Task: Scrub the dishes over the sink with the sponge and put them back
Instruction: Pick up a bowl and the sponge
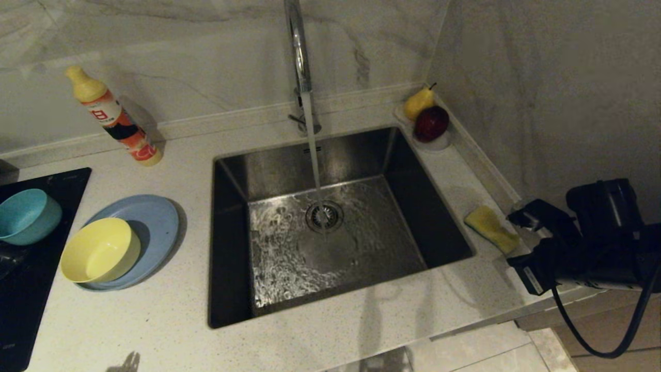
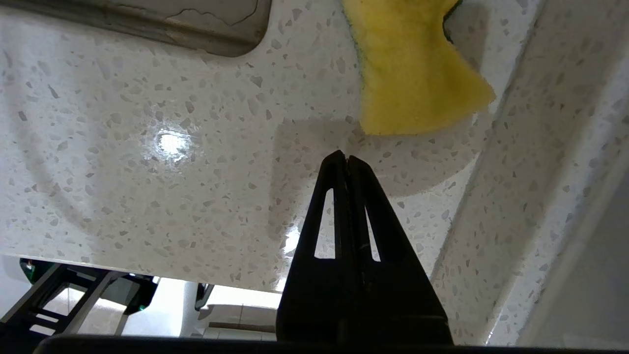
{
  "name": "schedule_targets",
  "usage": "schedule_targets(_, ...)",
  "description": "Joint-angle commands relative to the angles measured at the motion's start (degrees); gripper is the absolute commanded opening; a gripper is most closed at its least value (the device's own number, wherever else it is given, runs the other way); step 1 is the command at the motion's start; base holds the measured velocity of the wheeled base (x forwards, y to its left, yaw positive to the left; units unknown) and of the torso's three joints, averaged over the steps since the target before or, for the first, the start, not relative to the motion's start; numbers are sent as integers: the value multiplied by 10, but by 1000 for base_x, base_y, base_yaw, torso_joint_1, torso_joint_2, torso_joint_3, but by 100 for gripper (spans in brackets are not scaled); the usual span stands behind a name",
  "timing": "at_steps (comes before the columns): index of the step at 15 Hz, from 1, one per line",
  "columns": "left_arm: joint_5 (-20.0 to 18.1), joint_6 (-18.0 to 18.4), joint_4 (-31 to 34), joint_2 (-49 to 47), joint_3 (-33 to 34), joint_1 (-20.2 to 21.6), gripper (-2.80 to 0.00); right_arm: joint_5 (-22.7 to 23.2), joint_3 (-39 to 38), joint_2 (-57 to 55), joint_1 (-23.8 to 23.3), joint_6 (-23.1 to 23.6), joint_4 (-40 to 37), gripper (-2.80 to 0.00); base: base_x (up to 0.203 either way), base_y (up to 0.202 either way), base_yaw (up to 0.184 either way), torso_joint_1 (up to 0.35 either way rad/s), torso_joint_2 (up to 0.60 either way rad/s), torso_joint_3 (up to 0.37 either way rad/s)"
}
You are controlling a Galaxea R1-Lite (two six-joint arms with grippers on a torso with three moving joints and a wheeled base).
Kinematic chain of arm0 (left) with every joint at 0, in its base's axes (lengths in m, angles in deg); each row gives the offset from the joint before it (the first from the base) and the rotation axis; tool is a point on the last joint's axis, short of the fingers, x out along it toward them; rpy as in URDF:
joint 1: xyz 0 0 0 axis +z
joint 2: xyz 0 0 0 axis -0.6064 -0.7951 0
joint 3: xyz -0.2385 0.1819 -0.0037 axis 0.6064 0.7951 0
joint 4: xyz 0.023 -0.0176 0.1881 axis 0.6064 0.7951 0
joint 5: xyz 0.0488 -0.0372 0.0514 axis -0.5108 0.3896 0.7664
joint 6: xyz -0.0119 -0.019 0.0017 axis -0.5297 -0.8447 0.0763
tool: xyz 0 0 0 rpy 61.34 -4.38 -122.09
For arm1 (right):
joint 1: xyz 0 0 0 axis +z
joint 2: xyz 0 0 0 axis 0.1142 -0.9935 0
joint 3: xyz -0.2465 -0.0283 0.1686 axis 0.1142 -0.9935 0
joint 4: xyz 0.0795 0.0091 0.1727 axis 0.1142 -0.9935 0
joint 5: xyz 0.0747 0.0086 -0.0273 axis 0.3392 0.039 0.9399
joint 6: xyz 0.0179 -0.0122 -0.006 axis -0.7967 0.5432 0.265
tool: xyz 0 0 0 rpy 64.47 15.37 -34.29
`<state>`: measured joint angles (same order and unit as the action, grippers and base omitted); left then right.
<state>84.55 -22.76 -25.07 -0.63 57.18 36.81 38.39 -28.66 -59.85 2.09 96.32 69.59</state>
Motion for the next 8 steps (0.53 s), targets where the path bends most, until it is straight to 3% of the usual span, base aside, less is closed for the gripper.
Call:
schedule_targets(1, 0, 0, -1, -1, 23, 0, -280, 1, 1, 5, 0, 1, 0, -280, 0, 0, 0, 0, 0, 0)
schedule_targets(5, 0, 0, -1, -1, 23, 0, -280, 4, 6, 32, 4, 26, -1, -280, 0, 0, 0, 0, 0, 0)
schedule_targets(6, 0, 0, -1, -1, 23, 0, -280, 3, 4, 32, 1, 51, -1, 0, 0, 0, 0, 0, 0, 0)
schedule_targets(8, 0, 0, -1, -1, 23, 0, -280, 2, 8, 32, 1, 54, 1, 0, 0, 0, 0, 0, 0, 0)
